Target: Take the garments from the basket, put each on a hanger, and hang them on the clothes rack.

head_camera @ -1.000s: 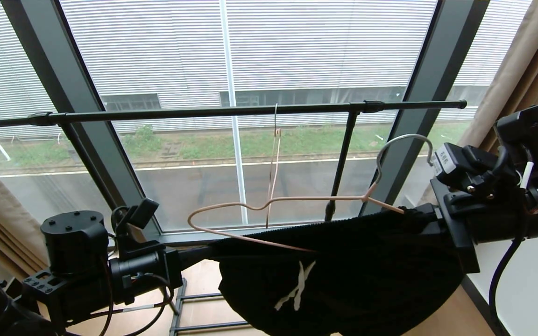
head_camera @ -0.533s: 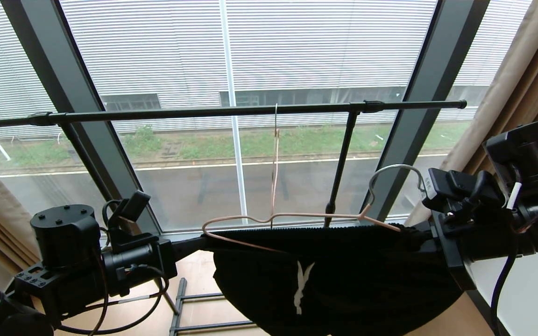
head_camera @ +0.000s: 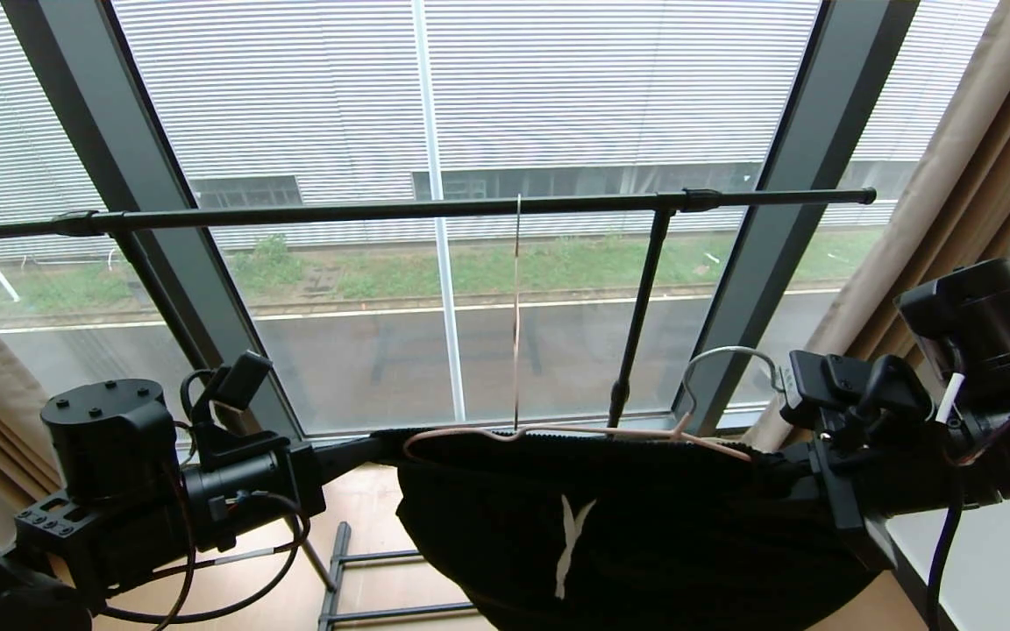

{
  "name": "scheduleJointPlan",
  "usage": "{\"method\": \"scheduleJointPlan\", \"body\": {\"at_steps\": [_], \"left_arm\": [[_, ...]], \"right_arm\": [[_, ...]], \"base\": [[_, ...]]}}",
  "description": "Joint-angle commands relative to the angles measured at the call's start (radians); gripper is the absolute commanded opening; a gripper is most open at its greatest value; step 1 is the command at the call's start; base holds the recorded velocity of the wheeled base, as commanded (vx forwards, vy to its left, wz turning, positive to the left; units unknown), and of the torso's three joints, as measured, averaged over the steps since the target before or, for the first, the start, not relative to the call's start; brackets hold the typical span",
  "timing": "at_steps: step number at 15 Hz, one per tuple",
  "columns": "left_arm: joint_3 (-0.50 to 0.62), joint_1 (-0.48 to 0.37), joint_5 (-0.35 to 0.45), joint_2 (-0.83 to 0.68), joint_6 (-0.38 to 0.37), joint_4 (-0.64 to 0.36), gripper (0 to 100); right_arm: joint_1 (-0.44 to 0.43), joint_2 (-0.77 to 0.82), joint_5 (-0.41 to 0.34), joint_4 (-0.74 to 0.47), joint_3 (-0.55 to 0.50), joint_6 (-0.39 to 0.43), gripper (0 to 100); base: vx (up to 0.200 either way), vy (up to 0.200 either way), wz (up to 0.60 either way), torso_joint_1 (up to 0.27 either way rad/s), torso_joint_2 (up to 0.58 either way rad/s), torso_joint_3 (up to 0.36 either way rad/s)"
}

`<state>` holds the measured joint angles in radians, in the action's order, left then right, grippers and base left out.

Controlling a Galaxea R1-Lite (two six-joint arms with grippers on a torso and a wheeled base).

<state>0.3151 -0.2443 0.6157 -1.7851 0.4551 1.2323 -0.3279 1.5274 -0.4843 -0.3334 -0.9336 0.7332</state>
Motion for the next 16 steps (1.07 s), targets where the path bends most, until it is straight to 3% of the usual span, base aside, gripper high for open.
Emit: {"method": "scheduleJointPlan", "body": {"at_steps": [1, 6, 11, 13, 16], "left_arm": [[-0.001, 0.000, -0.001, 0.010, 0.000, 0.001, 0], [-0.001, 0.000, -0.001, 0.032, 0.000, -0.001, 0], [0.019, 0.000, -0.001, 0.082, -0.009, -0.044, 0], [0.102, 0.002, -0.004, 0.173, -0.101, -0.287, 0], [0.297, -0.040, -0.077, 0.270, -0.131, -0.642, 0]], "right_arm": [[0.000, 0.005, 0.007, -0.001, 0.015, 0.000, 0], [-0.020, 0.020, 0.065, 0.001, 0.041, -0.001, 0], [-0.043, 0.033, 0.075, 0.042, 0.044, -0.008, 0], [-0.049, 0.030, 0.075, 0.045, 0.049, -0.009, 0], [-0.051, 0.026, 0.075, 0.045, 0.059, -0.011, 0]], "base": [[0.000, 0.000, 0.00, 0.000, 0.00, 0.000], [0.000, 0.000, 0.00, 0.000, 0.00, 0.000], [0.000, 0.000, 0.00, 0.000, 0.00, 0.000], [0.000, 0.000, 0.00, 0.000, 0.00, 0.000], [0.000, 0.000, 0.00, 0.000, 0.00, 0.000]]}}
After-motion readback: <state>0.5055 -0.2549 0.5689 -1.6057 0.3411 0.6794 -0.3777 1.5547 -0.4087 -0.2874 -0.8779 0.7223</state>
